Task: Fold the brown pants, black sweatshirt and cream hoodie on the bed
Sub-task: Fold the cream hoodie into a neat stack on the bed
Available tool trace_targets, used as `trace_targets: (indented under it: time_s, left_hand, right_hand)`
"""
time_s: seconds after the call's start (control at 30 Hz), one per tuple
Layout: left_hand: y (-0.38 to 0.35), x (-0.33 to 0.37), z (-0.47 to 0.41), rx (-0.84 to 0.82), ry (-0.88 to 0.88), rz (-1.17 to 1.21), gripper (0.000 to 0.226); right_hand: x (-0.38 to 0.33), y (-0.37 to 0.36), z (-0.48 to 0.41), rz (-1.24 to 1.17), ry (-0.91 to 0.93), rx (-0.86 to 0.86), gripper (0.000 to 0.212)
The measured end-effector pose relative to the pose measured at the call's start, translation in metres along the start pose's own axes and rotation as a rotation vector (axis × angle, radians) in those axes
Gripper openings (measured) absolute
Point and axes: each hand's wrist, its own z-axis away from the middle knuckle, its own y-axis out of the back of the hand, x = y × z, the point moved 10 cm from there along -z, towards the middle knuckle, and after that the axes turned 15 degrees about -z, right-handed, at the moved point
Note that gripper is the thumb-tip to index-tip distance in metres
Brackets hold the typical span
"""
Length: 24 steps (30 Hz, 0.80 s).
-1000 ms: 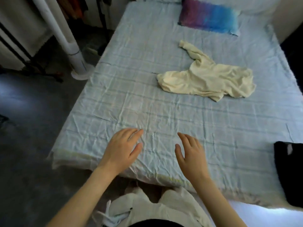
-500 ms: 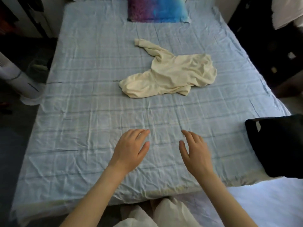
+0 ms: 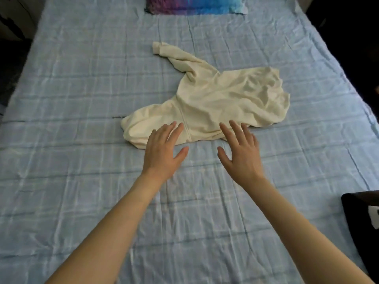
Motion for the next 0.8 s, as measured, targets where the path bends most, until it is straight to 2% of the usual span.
trace_targets:
  time_s: [0.13, 0.23, 0.33, 0.43, 0.63, 0.8]
  left_hand:
    - [-0.102, -0.038, -0.048, -0.071, 0.016, -0.095, 0.07]
    - [-0.179, -0.055, -0.077, -0.2, 0.032, -0.18, 0.076]
    - [-0.241, -0.06, -0.1, -0.279, -0.007, -0.224, 0.074]
    - [-0.287, -0.067, -0.104, -0.354, -0.034, -0.272, 0.069]
    - [-0.29, -0.068, -0.102, -0.144, -0.058, -0.274, 0.05]
    - [-0.262, -0.06, -0.112, -0.131, 0.015, -0.158, 0.034]
  right_hand:
    - [0.071, -0.071, -0.069, 0.049, -0.081, -0.091, 0.067]
    - [0.114, -0.132, -0.109, 0.163, -0.064, -0.214, 0.071]
    - [0.153, -0.175, -0.134, 0.278, -0.055, -0.283, 0.074]
    - [0.182, -0.2, -0.143, 0.289, -0.069, -0.322, 0.068]
    - [0.186, -0.212, -0.161, 0.244, -0.081, -0.304, 0.047]
    - [0.164, -0.185, -0.158, 0.112, -0.136, -0.168, 0.035]
